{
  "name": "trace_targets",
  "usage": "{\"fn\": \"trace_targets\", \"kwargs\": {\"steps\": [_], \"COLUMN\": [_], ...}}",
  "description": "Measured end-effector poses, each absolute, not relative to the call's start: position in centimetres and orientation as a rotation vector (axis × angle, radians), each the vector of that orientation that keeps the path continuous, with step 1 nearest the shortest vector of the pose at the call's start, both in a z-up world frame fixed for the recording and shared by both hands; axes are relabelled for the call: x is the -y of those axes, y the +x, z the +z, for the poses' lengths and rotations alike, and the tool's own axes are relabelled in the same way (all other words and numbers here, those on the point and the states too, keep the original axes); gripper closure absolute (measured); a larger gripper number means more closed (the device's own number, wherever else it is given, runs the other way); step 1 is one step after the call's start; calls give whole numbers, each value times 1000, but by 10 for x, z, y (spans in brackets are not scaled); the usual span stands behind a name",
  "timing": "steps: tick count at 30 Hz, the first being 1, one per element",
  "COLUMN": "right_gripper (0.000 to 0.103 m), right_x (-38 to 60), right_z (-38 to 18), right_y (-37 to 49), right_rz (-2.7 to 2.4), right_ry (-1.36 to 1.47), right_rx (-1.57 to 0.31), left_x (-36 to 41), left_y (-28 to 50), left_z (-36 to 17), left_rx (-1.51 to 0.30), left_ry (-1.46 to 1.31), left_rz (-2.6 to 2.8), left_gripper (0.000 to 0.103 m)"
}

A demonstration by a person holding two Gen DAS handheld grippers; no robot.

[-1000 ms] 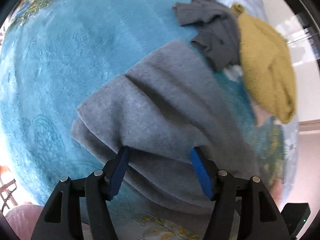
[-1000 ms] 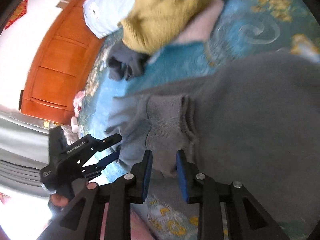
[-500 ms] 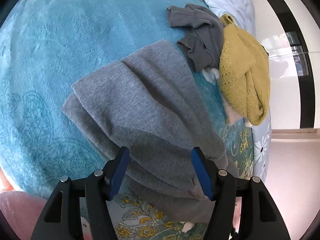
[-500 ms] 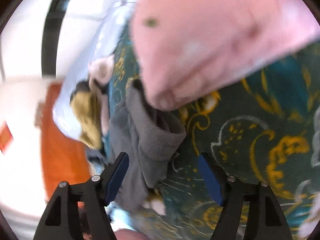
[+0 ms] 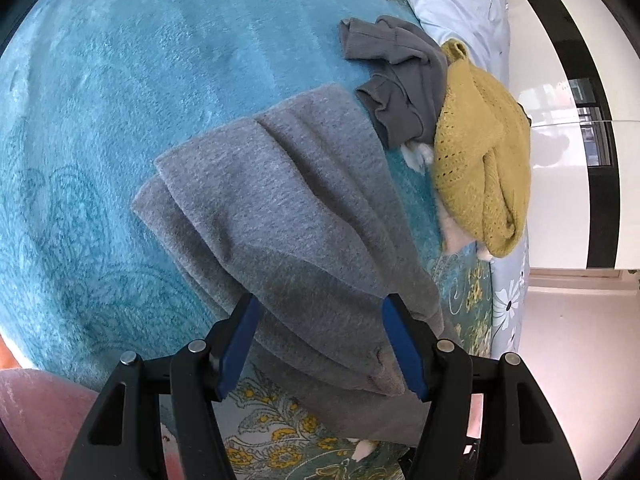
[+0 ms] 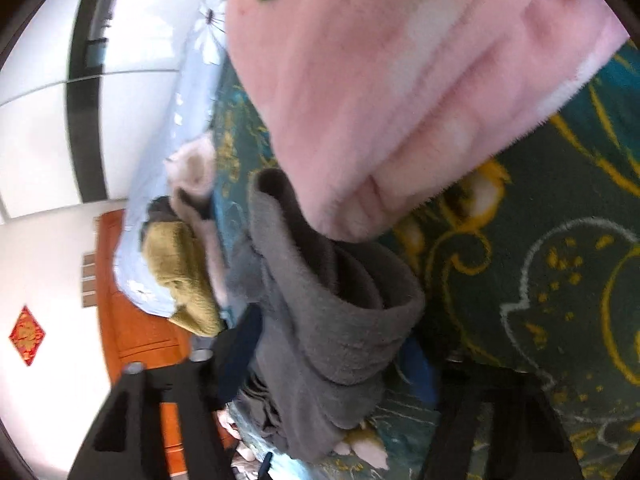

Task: Fold clothes
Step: 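Grasp the sweatshirt cuff with the right gripper and lift it, then lay the cuff across the sweatshirt body with the right gripper and open it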

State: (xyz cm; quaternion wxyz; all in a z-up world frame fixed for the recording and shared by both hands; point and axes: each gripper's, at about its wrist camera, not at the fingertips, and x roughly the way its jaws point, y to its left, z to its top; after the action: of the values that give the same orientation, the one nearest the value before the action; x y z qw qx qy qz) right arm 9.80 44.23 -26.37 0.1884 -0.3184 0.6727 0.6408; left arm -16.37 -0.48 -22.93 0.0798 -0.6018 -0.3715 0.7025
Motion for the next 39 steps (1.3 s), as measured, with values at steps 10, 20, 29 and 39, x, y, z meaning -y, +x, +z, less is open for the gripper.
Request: {"fn": "trace_targets", "kwargs": {"steps": [10, 20, 29, 39], "right_gripper": [80, 80, 77, 42], "right_x": [-414, -267, -145, -142], "right_z": [-164, -71, -140, -135], "right_y": [44, -97, -164, -145], "right_rz": [2170, 2659, 2702, 2912], "right_ry": [-1062, -1245, -1725, -1791], "right_rx": [-1448, -1110, -795, -729], "left_x": [9, 25, 56, 66], "left_y": [-162, -154, -143, -141], "left_z": [-226, -211, -201, -210], "left_rx": [1126, 1161, 1249, 1374], "left_ry": [-1765, -1659, -1570, -1585], "left_rz": [2089, 2182, 2305, 2270], "left_gripper": [38, 38, 38, 38]}}
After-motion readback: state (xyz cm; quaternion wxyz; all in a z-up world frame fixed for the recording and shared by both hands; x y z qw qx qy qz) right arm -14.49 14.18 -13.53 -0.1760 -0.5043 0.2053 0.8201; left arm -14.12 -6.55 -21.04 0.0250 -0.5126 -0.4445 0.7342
